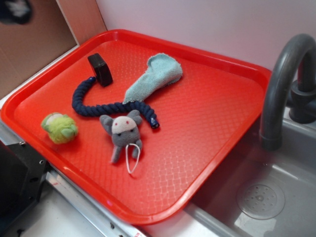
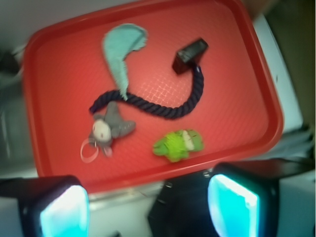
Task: Grab the gray animal.
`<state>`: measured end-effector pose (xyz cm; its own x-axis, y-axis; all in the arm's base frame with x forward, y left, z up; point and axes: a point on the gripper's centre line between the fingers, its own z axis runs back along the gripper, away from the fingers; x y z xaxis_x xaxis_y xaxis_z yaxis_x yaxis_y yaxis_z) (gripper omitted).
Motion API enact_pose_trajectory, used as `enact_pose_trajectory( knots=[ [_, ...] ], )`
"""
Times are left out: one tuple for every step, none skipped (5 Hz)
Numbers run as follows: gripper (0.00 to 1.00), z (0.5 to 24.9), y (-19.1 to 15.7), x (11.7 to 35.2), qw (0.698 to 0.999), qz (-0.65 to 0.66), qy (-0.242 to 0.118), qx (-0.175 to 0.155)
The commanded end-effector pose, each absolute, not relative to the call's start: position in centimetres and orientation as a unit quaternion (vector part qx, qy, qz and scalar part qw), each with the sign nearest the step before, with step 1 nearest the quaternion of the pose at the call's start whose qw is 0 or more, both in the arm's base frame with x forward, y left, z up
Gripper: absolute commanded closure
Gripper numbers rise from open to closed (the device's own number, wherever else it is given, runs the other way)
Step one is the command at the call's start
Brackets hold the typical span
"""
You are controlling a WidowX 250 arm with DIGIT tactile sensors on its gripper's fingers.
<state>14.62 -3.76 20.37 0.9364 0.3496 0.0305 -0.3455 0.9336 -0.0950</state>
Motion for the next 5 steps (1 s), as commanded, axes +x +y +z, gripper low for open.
enact_pose_trajectory(
  knots=[
    [0.0, 14.7, -7.3, 17.4, 0.965, 0.261, -0.012, -0.03],
    [0.0, 11.9, -8.8, 18.1, 0.964, 0.265, -0.003, -0.011],
    [0.0, 9.4, -9.0, 18.5, 0.958, 0.286, 0.013, -0.028],
    [0.0, 7.2, -9.7, 19.2, 0.956, 0.288, 0.036, -0.052],
    [0.0, 5.6, -9.7, 19.4, 0.954, 0.293, 0.05, -0.047]
  ],
)
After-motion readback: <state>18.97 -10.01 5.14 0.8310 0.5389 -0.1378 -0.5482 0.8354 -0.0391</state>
